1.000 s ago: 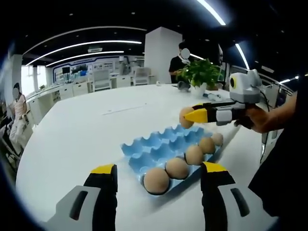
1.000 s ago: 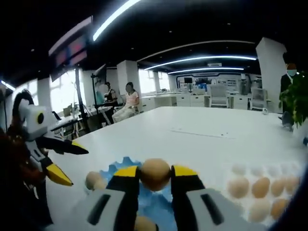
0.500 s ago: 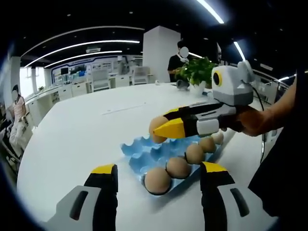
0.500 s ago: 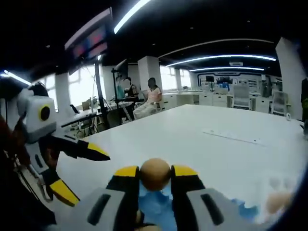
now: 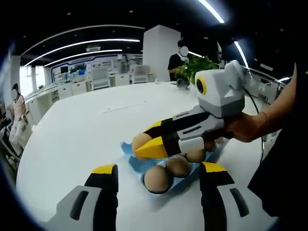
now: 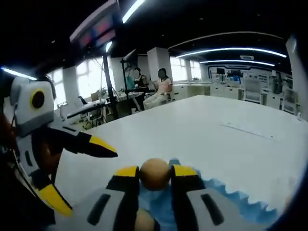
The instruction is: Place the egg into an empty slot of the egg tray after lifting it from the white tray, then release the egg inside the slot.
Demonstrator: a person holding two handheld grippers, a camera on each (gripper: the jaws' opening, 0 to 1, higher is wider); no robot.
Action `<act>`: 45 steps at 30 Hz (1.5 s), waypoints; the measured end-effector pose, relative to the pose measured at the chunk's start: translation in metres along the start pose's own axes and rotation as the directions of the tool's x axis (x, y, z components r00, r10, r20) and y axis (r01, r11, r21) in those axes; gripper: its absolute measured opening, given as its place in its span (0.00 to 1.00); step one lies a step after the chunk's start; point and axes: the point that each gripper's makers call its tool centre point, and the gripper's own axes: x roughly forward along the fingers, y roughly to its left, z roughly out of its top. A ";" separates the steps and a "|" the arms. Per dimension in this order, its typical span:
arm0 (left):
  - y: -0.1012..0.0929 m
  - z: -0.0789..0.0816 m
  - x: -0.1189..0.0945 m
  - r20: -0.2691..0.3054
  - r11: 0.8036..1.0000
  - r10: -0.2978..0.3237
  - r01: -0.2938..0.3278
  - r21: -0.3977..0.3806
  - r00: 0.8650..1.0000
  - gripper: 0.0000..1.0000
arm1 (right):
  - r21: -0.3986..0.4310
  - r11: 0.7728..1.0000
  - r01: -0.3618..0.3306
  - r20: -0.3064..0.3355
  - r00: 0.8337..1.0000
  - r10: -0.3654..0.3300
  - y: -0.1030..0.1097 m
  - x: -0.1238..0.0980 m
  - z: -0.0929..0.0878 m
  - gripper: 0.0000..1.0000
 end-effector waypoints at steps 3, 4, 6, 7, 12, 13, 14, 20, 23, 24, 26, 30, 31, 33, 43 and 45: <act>0.001 -0.001 0.000 -0.004 1.000 0.001 -0.001 0.001 1.000 0.69 | -0.004 1.000 0.002 -0.023 1.000 -0.002 0.001 0.003 -0.006 0.25; 0.000 -0.001 0.000 -0.008 1.000 0.000 0.000 0.002 1.000 0.69 | -0.001 1.000 0.007 -0.029 1.000 -0.007 0.000 0.003 -0.007 0.25; 0.000 0.000 0.000 0.001 1.000 0.000 0.000 0.000 1.000 0.69 | -0.003 1.000 0.002 -0.036 0.999 -0.003 0.002 0.006 -0.008 0.25; 0.000 0.000 0.000 0.001 1.000 -0.001 0.001 -0.001 1.000 0.69 | -0.004 1.000 0.003 -0.039 0.999 -0.003 0.002 0.006 -0.008 0.25; 0.001 0.001 0.001 0.005 1.000 0.001 -0.001 -0.002 1.000 0.69 | 0.003 1.000 0.009 -0.060 0.998 -0.009 0.002 0.008 -0.011 0.25; 0.001 0.001 0.000 0.004 1.000 0.002 -0.002 -0.002 1.000 0.69 | 0.004 1.000 0.009 -0.064 0.998 -0.008 0.002 0.008 -0.012 0.25; 0.001 0.000 0.000 0.004 1.000 0.003 -0.003 -0.002 1.000 0.69 | 0.004 1.000 0.008 -0.061 0.998 -0.008 0.002 0.008 -0.011 0.25; 0.001 0.000 0.000 0.003 1.000 0.004 -0.004 0.000 1.000 0.68 | 0.103 0.995 0.014 -0.095 0.995 -0.004 0.000 0.009 -0.018 0.25; 0.000 0.001 0.000 0.007 1.000 0.002 -0.002 -0.002 1.000 0.68 | 0.069 0.998 0.008 -0.112 0.994 0.000 0.001 0.011 -0.019 0.25; -0.001 0.001 0.000 0.007 1.000 0.002 -0.002 0.000 1.000 0.68 | 0.068 0.998 0.006 -0.113 0.994 0.002 0.001 0.011 -0.020 0.25; 0.000 0.001 0.000 0.008 1.000 0.004 -0.004 -0.001 1.000 0.68 | 0.067 0.998 0.004 -0.113 0.994 0.003 0.001 0.011 -0.020 0.25; 0.001 0.001 -0.001 0.003 1.000 0.015 -0.015 0.011 1.000 0.68 | 0.067 0.998 0.007 -0.112 0.994 0.000 0.000 0.011 -0.020 0.25; 0.001 0.001 -0.001 0.005 1.000 0.014 -0.014 0.005 1.000 0.68 | 0.066 0.998 0.005 -0.112 0.994 0.002 0.000 0.011 -0.020 0.25; 0.002 0.001 -0.001 0.006 1.000 0.018 -0.018 0.004 1.000 0.68 | 0.064 0.998 0.003 -0.113 0.994 0.004 0.000 0.011 -0.020 0.26; -0.001 0.003 -0.001 0.007 1.000 0.017 -0.017 0.011 1.000 0.68 | 0.059 0.998 0.014 -0.117 0.993 -0.007 -0.001 0.012 -0.019 0.25; 0.000 0.003 -0.001 0.009 1.000 0.017 -0.017 0.008 1.000 0.68 | 0.051 0.999 0.018 -0.123 0.992 -0.011 -0.001 0.013 -0.022 0.25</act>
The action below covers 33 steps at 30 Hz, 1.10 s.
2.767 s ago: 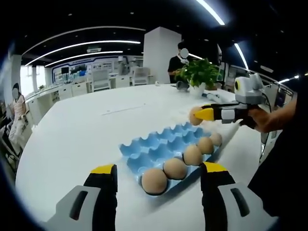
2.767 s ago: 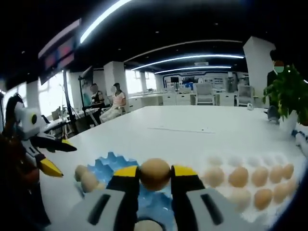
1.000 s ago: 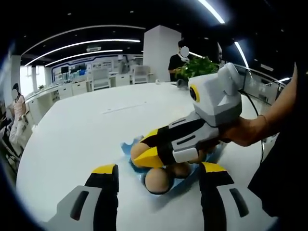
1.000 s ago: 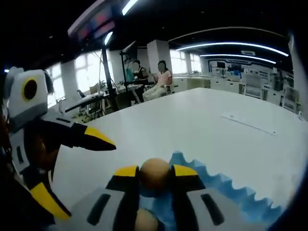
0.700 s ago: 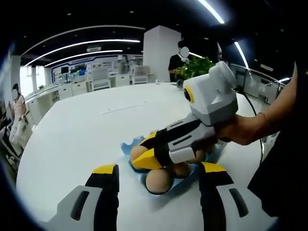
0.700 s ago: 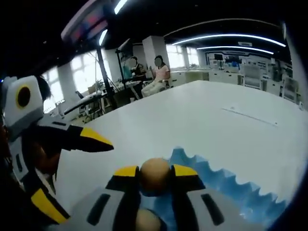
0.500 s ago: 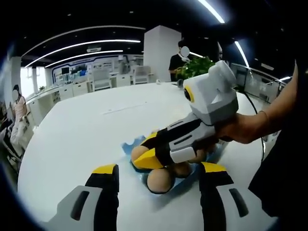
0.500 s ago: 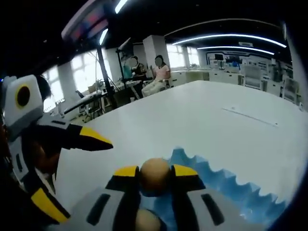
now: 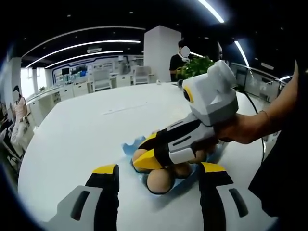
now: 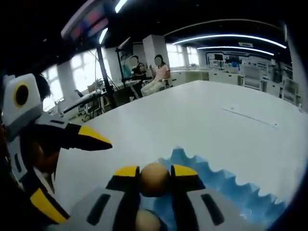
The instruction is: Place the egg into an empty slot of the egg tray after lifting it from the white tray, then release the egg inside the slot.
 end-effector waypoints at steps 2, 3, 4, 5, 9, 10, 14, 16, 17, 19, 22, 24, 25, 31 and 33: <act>0.002 -0.001 0.000 -0.007 1.000 0.010 -0.010 0.010 1.000 0.68 | 0.002 1.000 0.002 0.002 1.000 -0.002 0.000 0.001 0.000 0.25; 0.002 -0.001 0.000 -0.006 1.000 0.010 -0.010 0.008 1.000 0.68 | 0.002 1.000 0.001 0.002 1.000 -0.001 0.000 0.001 0.000 0.25; 0.002 0.000 -0.001 -0.003 1.000 0.008 -0.008 -0.001 1.000 0.68 | 0.002 1.000 0.000 0.003 1.000 0.000 0.000 0.001 0.001 0.25; 0.002 0.000 -0.001 -0.002 1.000 0.008 -0.008 -0.004 1.000 0.68 | 0.001 1.000 0.000 0.003 1.000 0.000 0.000 0.001 0.001 0.25; 0.002 0.001 -0.001 0.002 1.000 0.009 -0.009 -0.004 1.000 0.68 | -0.002 1.000 -0.003 0.005 1.000 0.003 0.000 0.001 0.002 0.26; 0.002 0.001 -0.002 0.005 1.000 0.009 -0.009 -0.004 1.000 0.68 | -0.002 1.000 -0.003 0.006 1.000 0.003 0.000 0.000 0.002 0.28; 0.002 0.003 -0.001 0.010 1.000 0.005 -0.005 -0.004 1.000 0.68 | 0.053 0.999 0.006 0.038 0.999 -0.008 -0.007 -0.010 0.008 0.31; 0.002 0.004 -0.001 0.011 1.000 0.004 -0.004 -0.002 1.000 0.68 | 0.043 0.999 0.021 0.050 0.998 -0.023 -0.012 -0.018 0.011 0.29; 0.002 0.004 -0.001 0.012 1.000 0.004 -0.004 -0.002 1.000 0.68 | 0.039 0.998 0.043 0.075 0.996 -0.046 -0.018 -0.024 0.016 0.29; 0.002 0.006 -0.001 0.020 1.000 0.003 -0.003 -0.004 1.000 0.68 | 0.072 0.990 0.119 0.136 0.983 -0.127 -0.043 -0.048 0.024 0.29; 0.001 0.006 0.000 0.021 1.000 -0.003 0.003 -0.015 1.000 0.68 | 0.133 0.972 0.193 0.155 0.965 -0.213 -0.072 -0.076 0.021 0.28; 0.001 0.006 0.001 0.019 1.000 -0.005 0.006 -0.013 1.000 0.68 | 0.154 0.954 0.256 0.148 0.949 -0.278 -0.093 -0.097 0.012 0.28; 0.002 0.007 0.002 0.022 1.000 -0.006 0.006 -0.010 1.000 0.68 | 0.170 0.939 0.298 0.142 0.936 -0.323 -0.106 -0.110 0.006 0.28; 0.002 0.005 0.002 0.019 1.000 -0.009 0.009 -0.010 1.000 0.68 | 0.228 0.847 0.480 0.111 0.851 -0.513 -0.161 -0.174 -0.021 0.28; 0.002 0.005 0.002 0.019 1.000 -0.009 0.010 -0.010 1.000 0.68 | 0.230 0.808 0.542 0.112 0.810 -0.575 -0.178 -0.197 -0.028 0.28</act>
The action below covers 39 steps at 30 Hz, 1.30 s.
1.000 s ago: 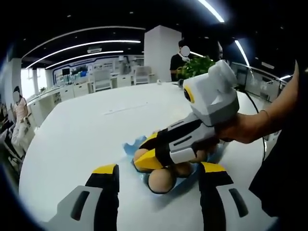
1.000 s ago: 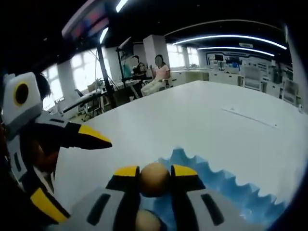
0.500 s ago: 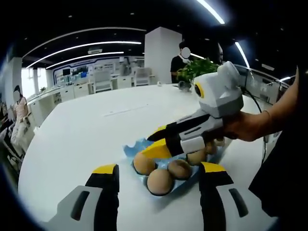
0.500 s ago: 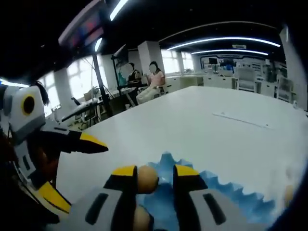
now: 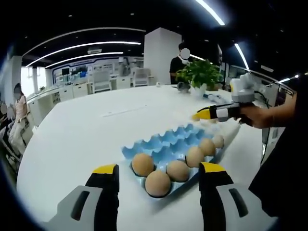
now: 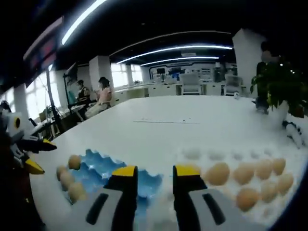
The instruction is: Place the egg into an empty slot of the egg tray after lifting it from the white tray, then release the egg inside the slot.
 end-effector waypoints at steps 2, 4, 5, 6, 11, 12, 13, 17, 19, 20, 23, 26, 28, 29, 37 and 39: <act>-0.001 0.000 0.000 -0.002 1.000 -0.002 0.002 0.000 1.000 0.68 | -0.004 0.998 0.057 0.007 0.998 -0.057 -0.020 -0.008 -0.001 0.28; -0.001 -0.001 0.000 -0.004 1.000 -0.003 0.003 0.002 1.000 0.68 | -0.004 0.994 0.113 -0.008 0.994 -0.113 -0.042 -0.016 -0.007 0.28; -0.001 0.000 0.000 -0.004 1.000 -0.003 0.003 0.002 1.000 0.68 | 0.004 0.993 0.119 -0.008 0.993 -0.119 -0.046 -0.017 -0.008 0.28; -0.001 0.000 0.000 -0.003 1.000 0.001 -0.001 0.004 1.000 0.68 | 0.013 0.992 0.126 -0.013 0.992 -0.126 -0.050 -0.018 -0.010 0.29; -0.001 0.001 0.001 -0.001 1.000 -0.001 0.001 0.007 1.000 0.69 | 0.024 0.991 0.129 -0.058 0.990 -0.127 -0.054 -0.018 -0.027 0.29; -0.001 0.001 0.001 -0.001 1.000 -0.002 0.002 0.007 1.000 0.68 | 0.019 0.992 0.127 -0.060 0.990 -0.126 -0.053 -0.017 -0.028 0.29; -0.002 0.002 0.001 -0.001 1.000 -0.003 0.003 0.005 1.000 0.68 | 0.013 0.992 0.123 -0.062 0.991 -0.122 -0.051 -0.017 -0.029 0.29; -0.002 0.000 0.000 -0.005 1.000 0.000 0.000 0.003 1.000 0.68 | 0.003 0.993 0.119 -0.082 0.990 -0.118 -0.052 -0.015 -0.037 0.29; -0.002 0.000 -0.001 -0.005 1.000 0.003 -0.003 -0.001 1.000 0.68 | 0.020 0.991 0.130 -0.094 0.987 -0.128 -0.056 -0.014 -0.041 0.28; -0.002 0.000 -0.001 -0.004 1.000 0.003 -0.003 -0.003 1.000 0.68 | 0.009 0.991 0.130 -0.087 0.988 -0.129 -0.056 -0.015 -0.041 0.26; -0.001 -0.001 -0.001 -0.006 1.000 0.007 -0.007 -0.003 1.000 0.68 | -0.034 0.992 0.122 -0.068 0.990 -0.125 -0.054 -0.014 -0.042 0.26; 0.000 0.000 0.000 -0.005 1.000 0.008 -0.008 -0.005 1.000 0.68 | -0.045 0.992 0.120 -0.057 0.991 -0.122 -0.054 -0.014 -0.041 0.26; 0.000 0.001 0.000 -0.002 1.000 0.009 -0.009 -0.002 1.000 0.68 | -0.062 0.991 0.116 -0.057 0.991 -0.120 -0.054 -0.013 -0.041 0.26; -0.001 0.002 0.000 -0.002 1.000 0.006 -0.006 -0.001 1.000 0.68 | -0.063 0.991 0.115 -0.057 0.991 -0.118 -0.054 -0.013 -0.041 0.26; 0.001 0.002 -0.003 0.001 1.000 0.016 -0.016 -0.002 1.000 0.68 | -0.024 0.992 0.124 0.015 0.992 -0.123 -0.053 -0.024 -0.022 0.25; 0.002 0.000 -0.003 -0.003 1.000 0.018 -0.018 -0.006 1.000 0.68 | -0.014 0.993 0.116 0.028 0.993 -0.116 -0.051 -0.027 -0.014 0.25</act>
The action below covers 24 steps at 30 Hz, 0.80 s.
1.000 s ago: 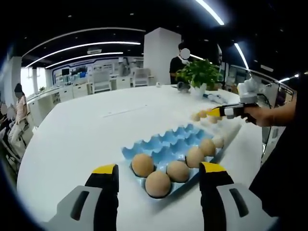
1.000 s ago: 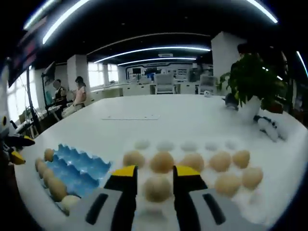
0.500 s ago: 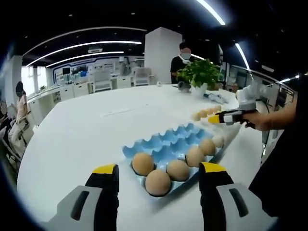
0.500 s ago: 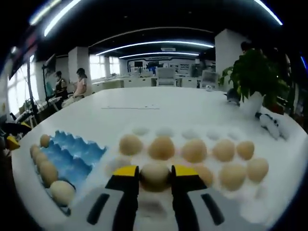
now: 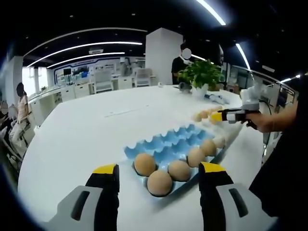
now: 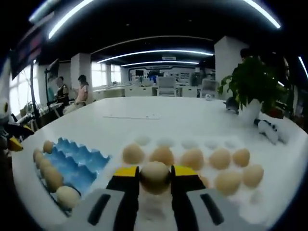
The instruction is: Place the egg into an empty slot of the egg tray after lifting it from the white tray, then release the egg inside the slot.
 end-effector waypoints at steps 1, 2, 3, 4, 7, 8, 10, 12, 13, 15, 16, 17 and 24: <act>0.000 0.000 0.000 -0.001 1.000 0.000 0.000 0.000 1.000 0.68 | 0.008 1.000 -0.003 0.005 1.000 0.003 0.001 -0.001 0.003 0.25; -0.001 -0.001 0.000 0.000 1.000 -0.001 0.001 0.001 1.000 0.68 | 0.005 1.000 -0.008 0.015 1.000 0.008 0.002 -0.002 0.007 0.25; -0.001 -0.001 0.000 0.000 1.000 -0.004 0.004 0.003 1.000 0.68 | 0.002 1.000 -0.012 0.016 1.000 0.012 0.004 -0.003 0.009 0.25; -0.002 -0.001 0.001 -0.001 1.000 -0.004 0.004 0.004 1.000 0.68 | 0.000 1.000 -0.012 0.020 1.000 0.012 0.005 -0.004 0.011 0.25; -0.002 0.000 0.001 0.002 1.000 -0.006 0.006 0.001 1.000 0.68 | 0.006 1.000 -0.025 0.035 0.999 0.025 0.010 -0.005 0.017 0.25; -0.002 0.000 0.001 0.002 1.000 -0.006 0.006 0.001 1.000 0.68 | 0.006 0.999 -0.032 0.040 0.999 0.032 0.013 -0.005 0.020 0.25; -0.003 0.000 0.002 0.000 1.000 -0.007 0.007 0.002 1.000 0.68 | 0.007 0.999 -0.040 0.043 0.998 0.040 0.016 -0.005 0.021 0.25; -0.003 0.000 0.002 -0.001 1.000 -0.010 0.010 0.003 1.000 0.68 | 0.006 0.999 -0.054 0.053 0.997 0.053 0.023 -0.006 0.025 0.25; -0.003 0.000 0.002 -0.001 1.000 -0.011 0.011 0.003 1.000 0.68 | 0.005 0.998 -0.064 0.053 0.997 0.064 0.027 -0.006 0.027 0.25; -0.003 0.000 0.002 0.001 1.000 -0.011 0.011 0.003 1.000 0.68 | 0.006 0.997 -0.080 0.063 0.995 0.080 0.034 -0.005 0.030 0.25; -0.003 0.000 0.002 0.001 1.000 -0.011 0.011 0.003 1.000 0.68 | 0.006 0.996 -0.089 0.063 0.994 0.088 0.038 -0.005 0.031 0.25; -0.003 0.000 0.003 0.000 1.000 -0.012 0.012 0.002 1.000 0.68 | 0.007 0.995 -0.096 0.063 0.993 0.096 0.041 -0.005 0.032 0.25; -0.002 -0.001 0.002 0.001 1.000 -0.011 0.011 0.001 1.000 0.68 | -0.003 0.986 -0.168 0.074 0.983 0.167 0.073 -0.001 0.037 0.25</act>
